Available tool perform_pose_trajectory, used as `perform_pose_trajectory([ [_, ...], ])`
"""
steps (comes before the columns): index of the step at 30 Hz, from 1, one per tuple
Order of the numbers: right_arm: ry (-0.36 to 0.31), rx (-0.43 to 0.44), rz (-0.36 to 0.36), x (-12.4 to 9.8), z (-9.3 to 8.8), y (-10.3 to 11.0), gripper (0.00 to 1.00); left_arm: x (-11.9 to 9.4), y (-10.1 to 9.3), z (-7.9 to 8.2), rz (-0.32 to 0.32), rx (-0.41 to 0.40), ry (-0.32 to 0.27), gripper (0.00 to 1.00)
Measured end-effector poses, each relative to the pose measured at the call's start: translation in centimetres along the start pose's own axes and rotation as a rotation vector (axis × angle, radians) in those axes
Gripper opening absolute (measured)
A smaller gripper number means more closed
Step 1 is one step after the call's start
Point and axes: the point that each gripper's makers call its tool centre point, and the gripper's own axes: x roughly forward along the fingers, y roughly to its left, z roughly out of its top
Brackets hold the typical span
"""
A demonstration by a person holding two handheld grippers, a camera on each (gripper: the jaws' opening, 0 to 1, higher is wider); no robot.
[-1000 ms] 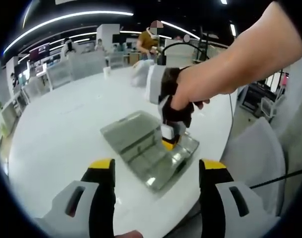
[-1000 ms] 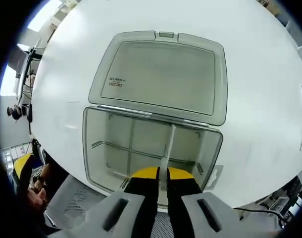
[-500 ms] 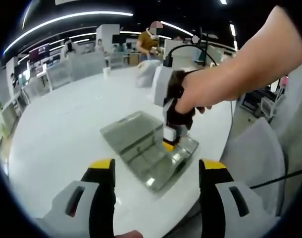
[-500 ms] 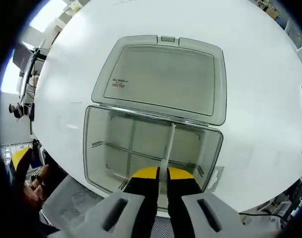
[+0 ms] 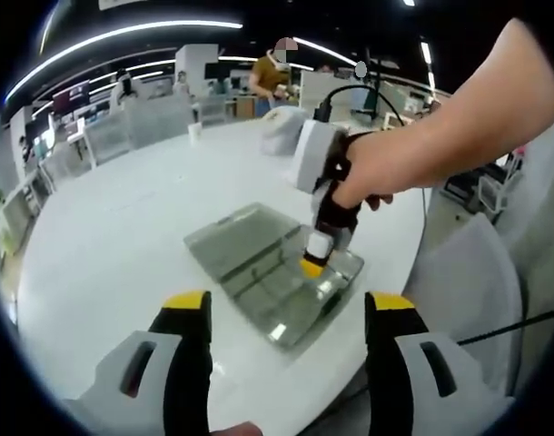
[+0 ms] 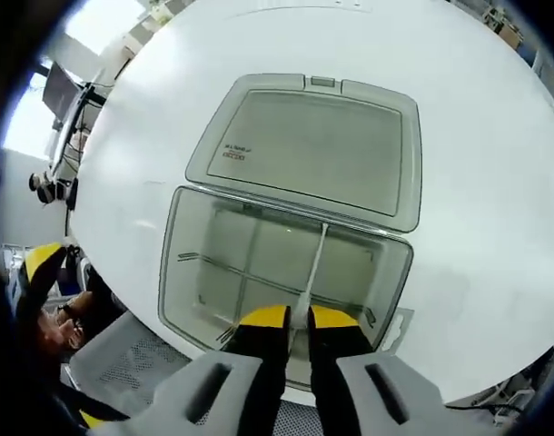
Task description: Insert the divider into the dual guide fixture by aligning both edges with the guide slots and pushing it downward to the bottom, including one-sided entry, uneven engagement, binding, and posture correction.
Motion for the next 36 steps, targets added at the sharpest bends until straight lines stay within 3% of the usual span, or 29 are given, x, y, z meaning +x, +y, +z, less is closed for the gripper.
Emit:
perform_pose_trajectory([
  [22, -0.064, -0.002, 0.049, -1.6, 0.2, 0.2, 0.02, 0.0, -0.9, 0.0, -0.013, 0.024, 0.019, 0.67],
  [36, -0.040, -0.050, -0.007, -1.6, 0.1, 0.6, 0.00, -0.3, -1.1, 0.0, -0.006, 0.030, 0.024, 0.67],
])
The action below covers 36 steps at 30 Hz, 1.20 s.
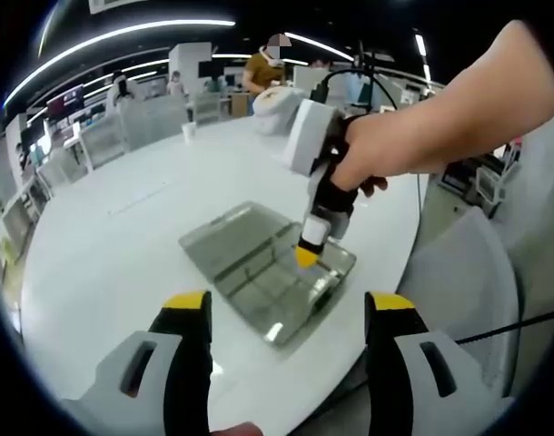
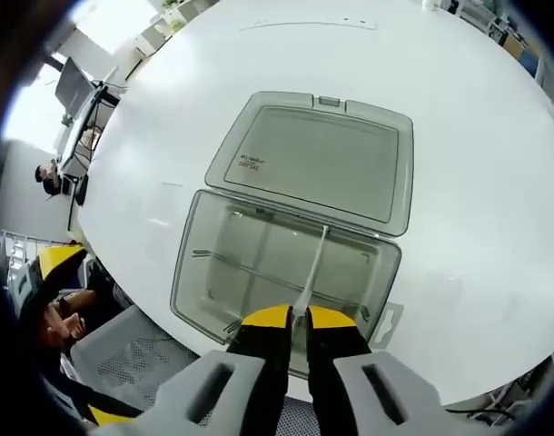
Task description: Insert the divider into the dual guide fixture by aligning both edges with the guide slots and pushing it downward to the bottom, including one-sided entry, uneven engagement, binding, and posture correction.
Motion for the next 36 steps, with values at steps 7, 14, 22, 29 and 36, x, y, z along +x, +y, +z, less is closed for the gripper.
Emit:
perform_pose_trajectory([
  [7, -0.002, -0.044, -0.022, 0.2, 0.1, -0.2, 0.00, -0.2, -0.1, 0.1, 0.005, 0.002, 0.000, 0.67],
  [14, -0.040, -0.044, 0.015, -0.2, 0.0, -0.6, 0.05, -0.2, -0.1, -0.2, 0.007, 0.001, 0.009, 0.67],
  [22, -0.096, -0.043, 0.070, -1.7, -0.1, -0.8, 0.12, -0.1, -0.4, -0.3, 0.003, 0.004, 0.018, 0.67],
  [29, -0.151, -0.084, 0.138, -3.2, -0.4, -0.2, 0.14, -0.1, -0.3, -0.4, 0.002, 0.004, 0.028, 0.67],
  [36, -0.197, -0.168, 0.165, -4.3, -0.6, -0.1, 0.13, -0.2, -0.1, -0.2, 0.009, 0.010, 0.038, 0.67],
])
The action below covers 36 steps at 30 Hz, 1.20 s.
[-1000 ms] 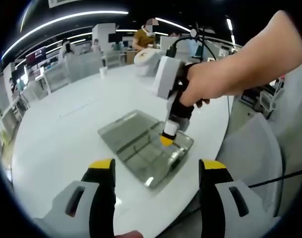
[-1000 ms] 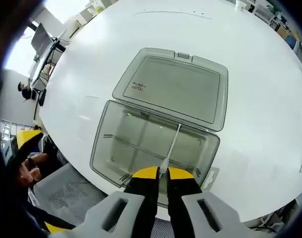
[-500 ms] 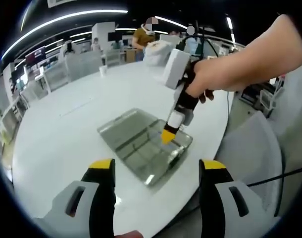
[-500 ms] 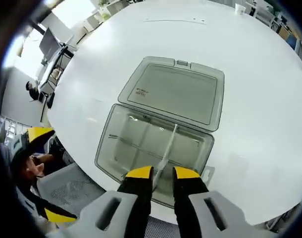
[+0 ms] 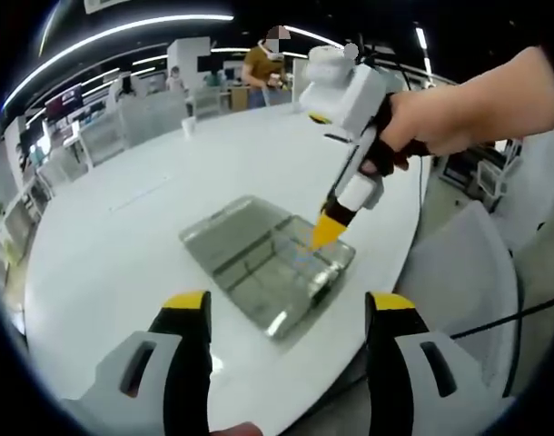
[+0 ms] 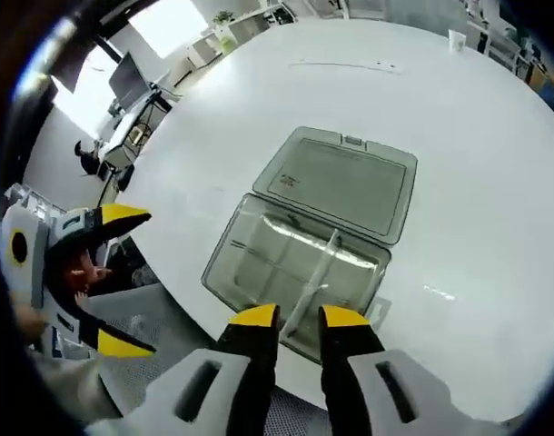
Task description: Insert the divider into the dual guide fixture by aligning both edges with the guide slots and pushing it downward to the bottom, including one-sided entry, uneven engagement, binding, and posture correction.
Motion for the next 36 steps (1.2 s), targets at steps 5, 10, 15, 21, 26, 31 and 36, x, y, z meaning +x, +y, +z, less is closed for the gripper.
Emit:
perform_pose_trajectory([
  [5, -0.074, -0.066, 0.037, -0.7, 0.9, 0.5, 0.12, -0.2, 0.2, 0.0, 0.008, 0.002, 0.007, 0.67],
  [10, -0.099, -0.121, 0.063, -1.2, 0.9, 1.2, 0.16, -0.4, 0.6, -0.1, 0.015, 0.002, 0.016, 0.67],
  [15, -0.161, -0.245, 0.094, -1.5, 1.1, 2.2, 0.17, -0.7, 1.1, -0.2, 0.025, 0.001, 0.023, 0.67],
  [21, -0.191, -0.296, 0.108, -1.5, 0.6, 2.2, 0.21, -1.2, 2.1, -0.5, 0.039, -0.022, 0.027, 0.68],
  [26, -0.234, -0.321, 0.120, -1.7, 0.6, 2.0, 0.23, -1.6, 3.0, -1.0, 0.047, -0.045, 0.034, 0.68],
  [31, -0.279, -0.359, 0.147, -1.7, 0.8, 2.2, 0.27, -1.8, 3.6, -1.6, 0.039, -0.072, 0.028, 0.68],
  [36, -0.308, -0.396, 0.146, -1.9, 0.9, 2.2, 0.30, -1.9, 4.2, -2.2, 0.033, -0.095, 0.030, 0.67],
])
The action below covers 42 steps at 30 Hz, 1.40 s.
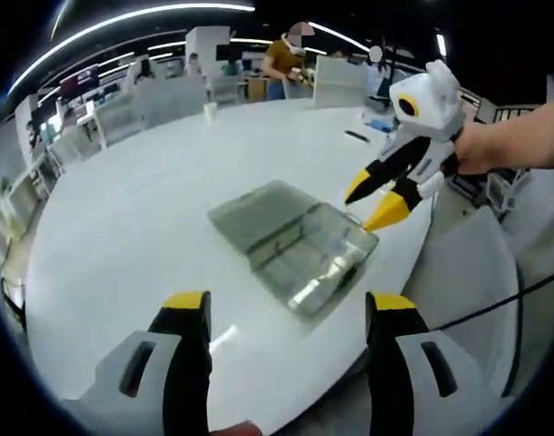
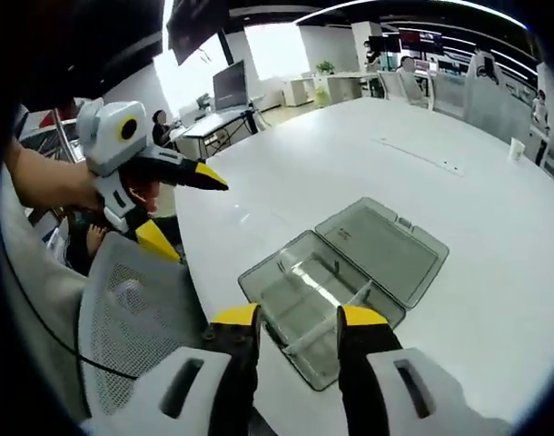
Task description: Insert the divider into the dual guide fixture by aligning both edges with the guide slots and pushing it downward to the bottom, including one-sided entry, uneven engagement, binding, and posture correction.
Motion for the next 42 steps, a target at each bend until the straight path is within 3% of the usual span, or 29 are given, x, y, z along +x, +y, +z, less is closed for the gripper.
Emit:
perform_pose_trajectory([
  [14, -0.068, -0.078, 0.010, -0.6, 0.3, -0.1, 0.38, 0.2, 2.9, -1.8, 0.041, -0.117, 0.049, 0.65],
  [21, -0.084, -0.073, 0.011, -0.6, 0.1, -0.3, 0.40, 0.7, 3.9, -3.0, 0.062, -0.173, 0.098, 0.63],
  [37, -0.095, -0.103, 0.004, -1.1, -0.1, -0.8, 0.43, 2.3, 5.7, -5.3, 0.116, -0.239, 0.213, 0.56],
  [42, -0.098, -0.115, 0.007, -1.1, -0.2, -0.6, 0.44, 2.9, 5.8, -5.3, 0.122, -0.246, 0.235, 0.55],
])
